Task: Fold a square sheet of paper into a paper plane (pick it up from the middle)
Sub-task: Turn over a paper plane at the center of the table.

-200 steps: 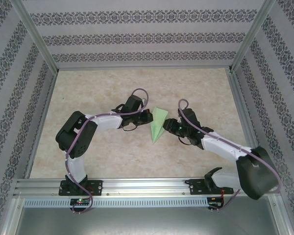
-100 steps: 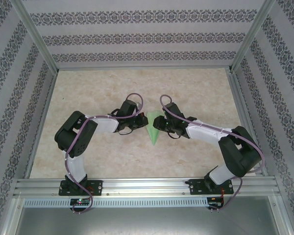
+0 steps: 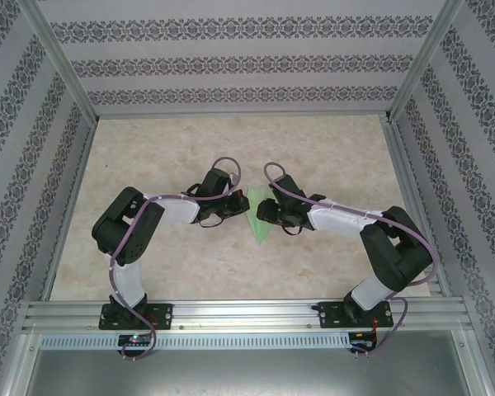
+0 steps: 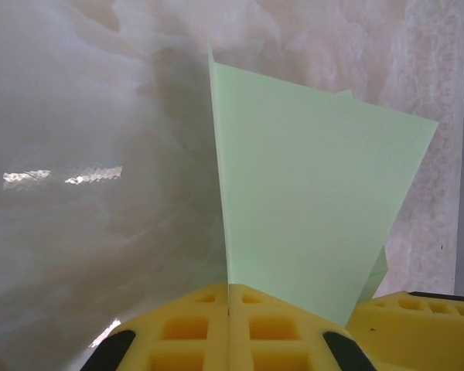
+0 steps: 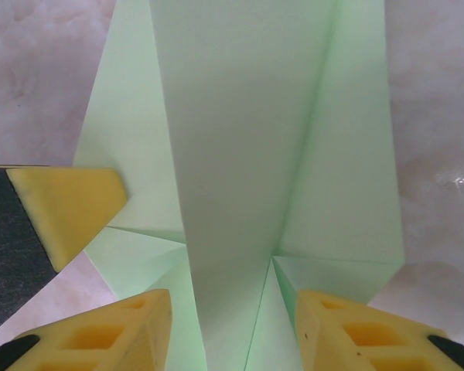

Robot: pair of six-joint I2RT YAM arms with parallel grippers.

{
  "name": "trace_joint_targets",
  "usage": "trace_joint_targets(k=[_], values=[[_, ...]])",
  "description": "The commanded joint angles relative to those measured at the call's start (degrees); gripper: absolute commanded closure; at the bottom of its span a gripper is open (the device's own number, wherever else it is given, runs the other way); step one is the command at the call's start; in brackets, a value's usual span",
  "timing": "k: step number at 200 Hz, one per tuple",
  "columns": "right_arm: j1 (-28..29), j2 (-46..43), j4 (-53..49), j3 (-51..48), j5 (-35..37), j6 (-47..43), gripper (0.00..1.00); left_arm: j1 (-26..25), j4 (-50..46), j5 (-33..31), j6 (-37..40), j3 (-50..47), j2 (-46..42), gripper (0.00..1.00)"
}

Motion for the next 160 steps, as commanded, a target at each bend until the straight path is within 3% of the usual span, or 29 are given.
trace_joint_targets(k=[1, 95, 160], values=[[1.0, 1.0, -0.1, 1.6, -1.2, -0.2, 0.52, 0.9, 2.2, 0.6, -0.4, -0.6, -0.1, 1.00], [3.4, -0.2, 1.6, 0.3, -2.1, 6.7, 0.51, 0.9, 2.3, 0.7, -0.3, -0.7, -0.1, 1.00], [5.6, 3.5, -2.9, 3.8, 1.9, 4.4, 0.50, 0.9, 3.1, 2.3, -0.6, -0.7, 0.4, 1.00]])
